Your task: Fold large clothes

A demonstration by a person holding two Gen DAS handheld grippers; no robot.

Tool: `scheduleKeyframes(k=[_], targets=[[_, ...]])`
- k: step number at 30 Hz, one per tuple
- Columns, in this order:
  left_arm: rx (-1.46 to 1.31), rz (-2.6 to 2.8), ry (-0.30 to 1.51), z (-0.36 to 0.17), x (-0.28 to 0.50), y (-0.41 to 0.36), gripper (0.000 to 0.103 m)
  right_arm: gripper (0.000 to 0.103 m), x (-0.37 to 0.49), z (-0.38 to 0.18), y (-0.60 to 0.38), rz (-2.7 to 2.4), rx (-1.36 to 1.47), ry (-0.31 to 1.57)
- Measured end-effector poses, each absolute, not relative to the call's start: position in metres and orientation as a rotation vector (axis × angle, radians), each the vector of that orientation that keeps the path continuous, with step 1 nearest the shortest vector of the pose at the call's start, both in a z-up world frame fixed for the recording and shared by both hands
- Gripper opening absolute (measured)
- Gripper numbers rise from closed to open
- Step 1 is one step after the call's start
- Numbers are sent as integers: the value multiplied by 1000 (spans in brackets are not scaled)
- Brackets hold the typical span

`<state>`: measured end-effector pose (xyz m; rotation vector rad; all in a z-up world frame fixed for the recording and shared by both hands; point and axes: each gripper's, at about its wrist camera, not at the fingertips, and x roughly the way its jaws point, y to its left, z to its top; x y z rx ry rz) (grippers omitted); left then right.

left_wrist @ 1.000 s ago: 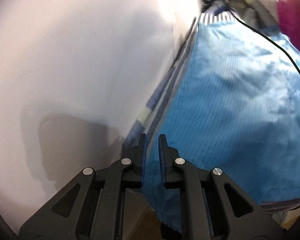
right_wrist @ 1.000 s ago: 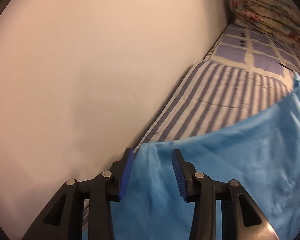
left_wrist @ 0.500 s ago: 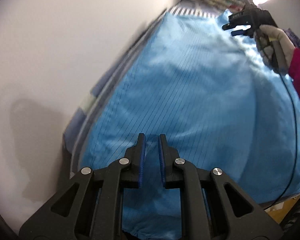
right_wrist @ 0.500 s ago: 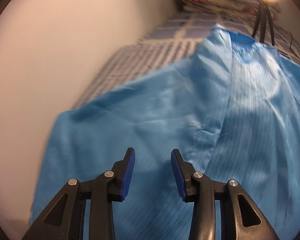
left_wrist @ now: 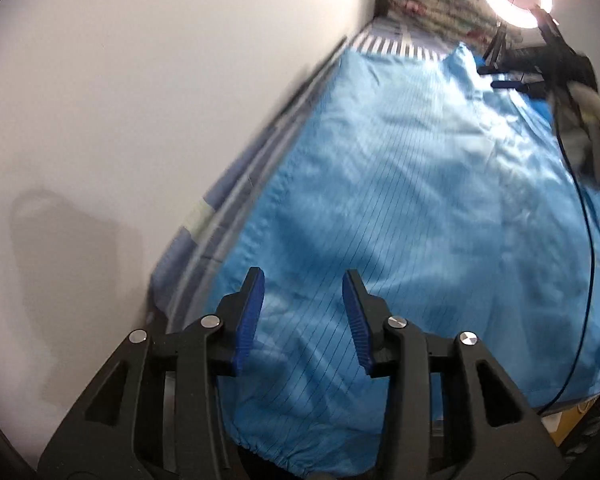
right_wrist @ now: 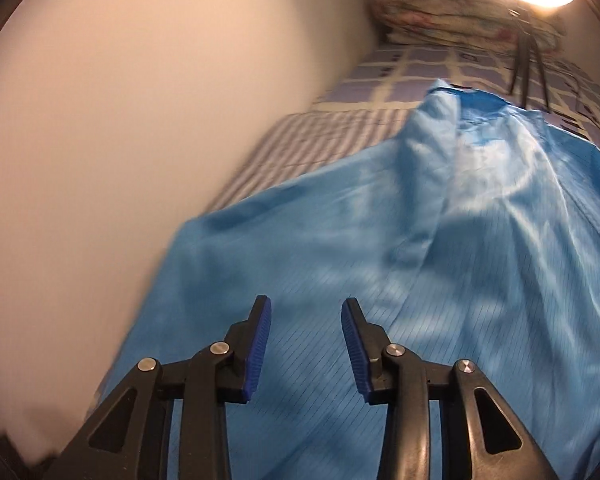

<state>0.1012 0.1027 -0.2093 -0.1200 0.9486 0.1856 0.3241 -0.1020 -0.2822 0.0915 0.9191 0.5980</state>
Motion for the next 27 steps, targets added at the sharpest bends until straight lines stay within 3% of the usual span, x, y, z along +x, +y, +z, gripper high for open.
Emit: scheduleKeyframes(k=[4, 7, 17, 27], targets=[[-90, 182, 919, -194, 85, 102, 41, 41, 280, -273, -74, 736, 55, 934], [-113, 181, 908, -190, 74, 105, 41, 60, 264, -273, -39, 798, 48, 986], [-198, 152, 860, -175, 56, 112, 41, 60, 245, -314, 92, 712, -39, 1264], [-246, 146, 837, -174, 56, 120, 41, 59, 236, -338, 163, 637, -208, 1315]])
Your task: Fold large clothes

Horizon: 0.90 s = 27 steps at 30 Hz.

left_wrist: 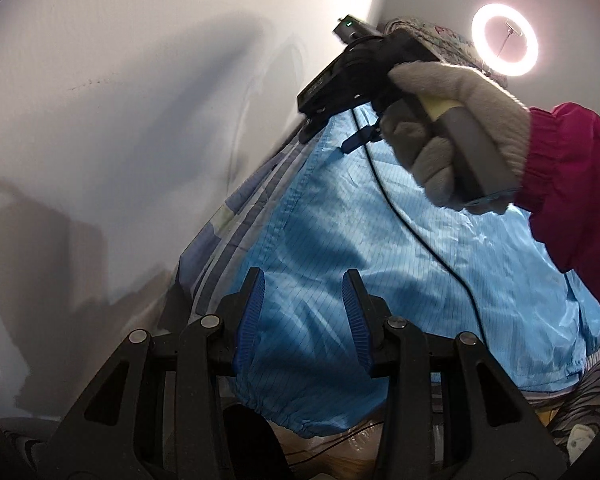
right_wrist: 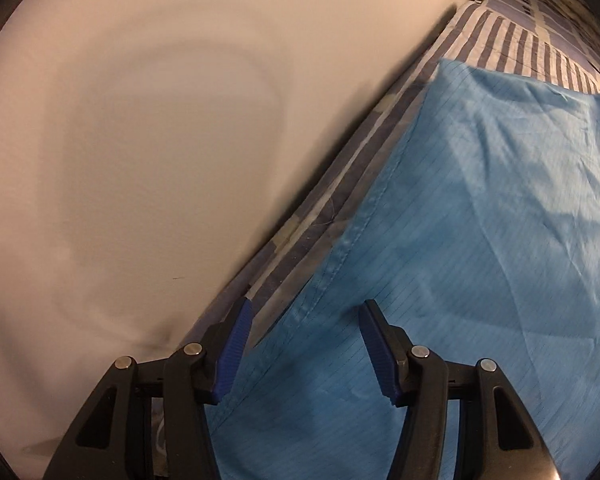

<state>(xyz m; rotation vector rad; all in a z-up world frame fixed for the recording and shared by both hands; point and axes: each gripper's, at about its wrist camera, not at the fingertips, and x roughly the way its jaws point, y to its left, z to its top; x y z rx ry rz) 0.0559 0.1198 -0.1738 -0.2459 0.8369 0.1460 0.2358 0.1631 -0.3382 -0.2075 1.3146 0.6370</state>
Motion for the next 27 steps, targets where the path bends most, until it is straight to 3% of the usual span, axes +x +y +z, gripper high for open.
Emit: scheduleKeyframes(k=[6, 9, 11, 13, 27], targets=[[-263, 141, 842, -176, 57, 121, 41, 45, 232, -364, 177, 581, -284, 1357], [-270, 131, 859, -178, 59, 122, 41, 34, 231, -370, 176, 579, -299, 1343], [-274, 123, 874, -180, 60, 122, 41, 12, 232, -369, 171, 589, -284, 1332], [-270, 121, 886, -183, 62, 121, 41, 4, 235, -369, 161, 619, -239, 1337], [-294, 98, 967, -195, 112, 130, 45, 0, 248, -364, 54, 825, 97, 1300]])
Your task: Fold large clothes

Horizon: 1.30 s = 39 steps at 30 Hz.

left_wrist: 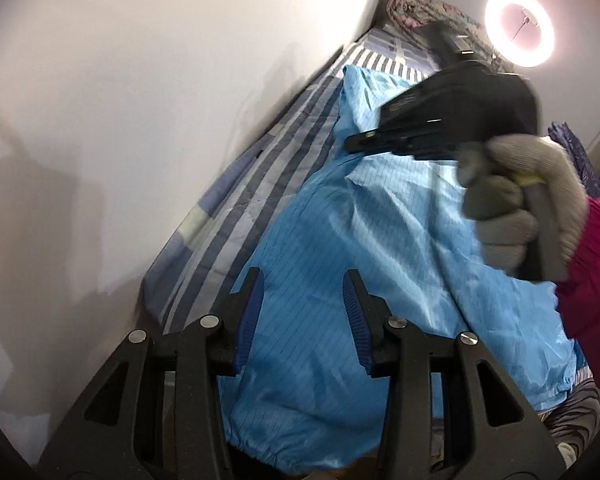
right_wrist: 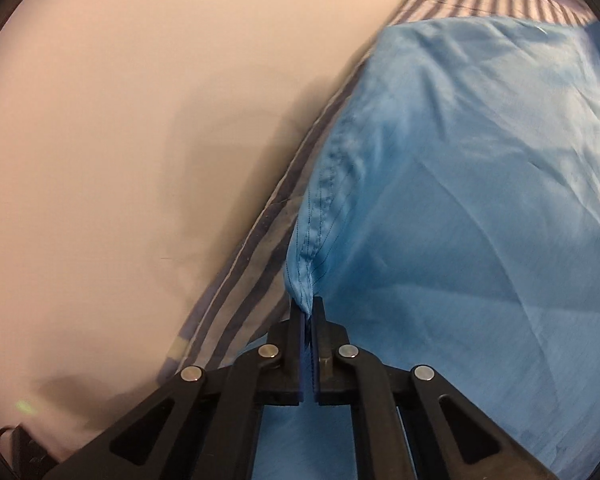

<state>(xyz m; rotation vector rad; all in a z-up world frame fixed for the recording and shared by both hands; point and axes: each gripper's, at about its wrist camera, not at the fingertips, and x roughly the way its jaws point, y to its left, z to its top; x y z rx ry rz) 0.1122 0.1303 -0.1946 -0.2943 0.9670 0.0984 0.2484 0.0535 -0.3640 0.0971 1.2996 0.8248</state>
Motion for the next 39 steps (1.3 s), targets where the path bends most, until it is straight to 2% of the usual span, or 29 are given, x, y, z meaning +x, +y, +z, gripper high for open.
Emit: scheduleKeyframes(k=[2, 8, 11, 16, 17, 19, 22, 26, 29, 30, 31, 33, 37, 38, 39], targets=[[-297, 87, 971, -197, 121, 127, 51, 0, 250, -364, 36, 842, 131, 1291], [-211, 47, 1001, -202, 150, 113, 52, 0, 257, -352, -23, 884, 234, 1265], [-189, 23, 1033, -212, 158, 109, 64, 0, 260, -354, -44, 887, 275, 1258], [-211, -23, 1124, -241, 164, 112, 63, 0, 270, -359, -73, 904, 348, 1256], [-222, -38, 1127, -244, 165, 112, 58, 0, 271, -360, -80, 905, 359, 1253], [-201, -44, 1128, -244, 163, 108, 11, 0, 273, -363, -95, 905, 373, 1250], [-186, -70, 1103, -235, 156, 101, 4, 0, 271, -362, -107, 905, 397, 1245], [-176, -114, 1040, -211, 138, 88, 2, 0, 273, -345, -132, 906, 439, 1224], [-137, -98, 979, -193, 119, 83, 6, 0, 273, -345, -157, 889, 458, 1220], [-139, -99, 986, -192, 117, 83, 20, 0, 273, -348, -167, 872, 460, 1221], [-146, -99, 994, -192, 114, 86, 42, 0, 274, -351, -175, 859, 464, 1224], [-154, -79, 1016, -201, 112, 91, 67, 0, 277, -359, -195, 830, 504, 1236], [-163, -67, 1119, -233, 121, 91, 66, 0, 279, -376, -215, 805, 550, 1250], [-157, -71, 1135, -241, 122, 88, 62, 0, 279, -377, -217, 803, 545, 1250], [-153, -73, 1136, -244, 123, 86, 45, 0, 279, -377, -219, 801, 533, 1249]])
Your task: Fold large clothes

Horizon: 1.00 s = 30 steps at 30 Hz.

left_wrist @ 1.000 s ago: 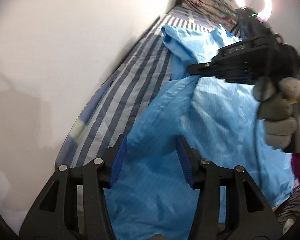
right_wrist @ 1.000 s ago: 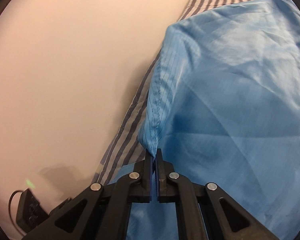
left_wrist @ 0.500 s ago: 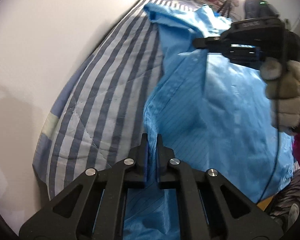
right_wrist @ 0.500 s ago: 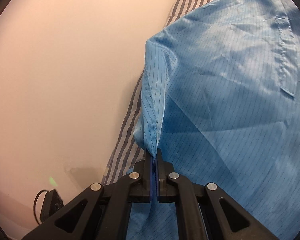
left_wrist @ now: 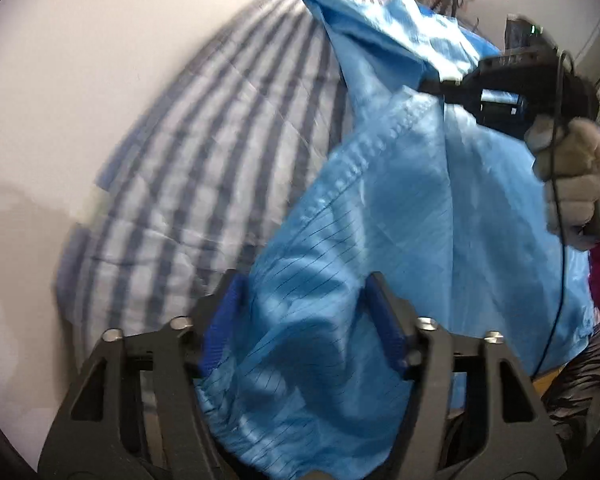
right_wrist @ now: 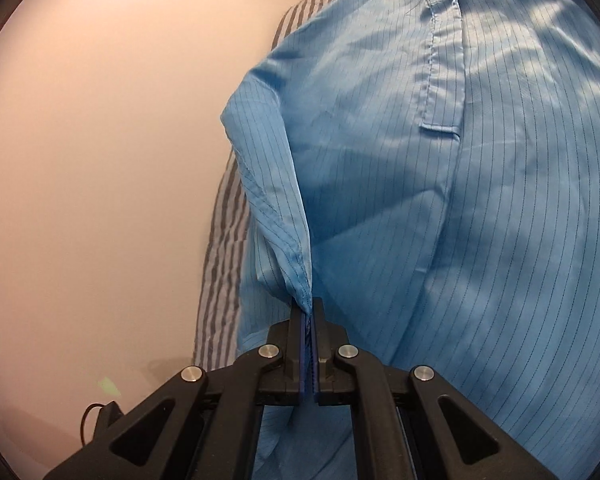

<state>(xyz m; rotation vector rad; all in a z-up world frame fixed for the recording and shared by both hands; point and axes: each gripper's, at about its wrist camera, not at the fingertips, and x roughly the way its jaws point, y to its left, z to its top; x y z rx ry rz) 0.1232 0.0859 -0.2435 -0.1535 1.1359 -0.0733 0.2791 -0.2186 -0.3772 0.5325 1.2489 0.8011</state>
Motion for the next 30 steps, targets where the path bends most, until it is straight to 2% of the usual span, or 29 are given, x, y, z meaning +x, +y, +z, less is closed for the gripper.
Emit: scheduleKeyframes(k=[1, 3, 5, 6, 7, 8, 10, 13, 14, 19, 24, 26, 27, 30], targets=[[-133, -61, 1117, -244, 122, 82, 33, 0, 277, -378, -214, 795, 517, 1250], [-134, -79, 1109, -240, 121, 78, 16, 0, 276, -374, -210, 784, 448, 1247], [-185, -99, 1086, -230, 113, 79, 14, 9, 275, -367, -206, 775, 374, 1253], [-191, -103, 1072, -224, 110, 77, 3, 14, 276, -359, -204, 765, 320, 1259], [-188, -103, 1052, -216, 104, 75, 3, 30, 277, -349, -201, 755, 269, 1249], [-176, -108, 1027, -207, 98, 71, 3, 39, 277, -335, -199, 747, 207, 1217], [-146, -116, 990, -194, 84, 67, 3, 43, 278, -308, -191, 757, 110, 1151], [-123, -140, 949, -179, 75, 58, 2, 68, 284, -271, -172, 777, -21, 1078], [-126, -152, 939, -176, 73, 56, 2, 71, 287, -263, -160, 785, -75, 1063], [-109, -200, 904, -169, 85, 40, 2, 70, 300, -285, -66, 688, -334, 1037], [-87, -234, 889, -165, 82, 28, 1, 67, 327, -323, -23, 559, -488, 1062], [-87, -244, 891, -164, 78, 26, 1, 52, 333, -334, -15, 521, -510, 1081], [-86, -249, 891, -163, 75, 25, 1, 33, 338, -339, -15, 510, -502, 1102], [-57, -273, 887, -160, 71, 17, 1, 18, 346, -332, -29, 541, -415, 1117]])
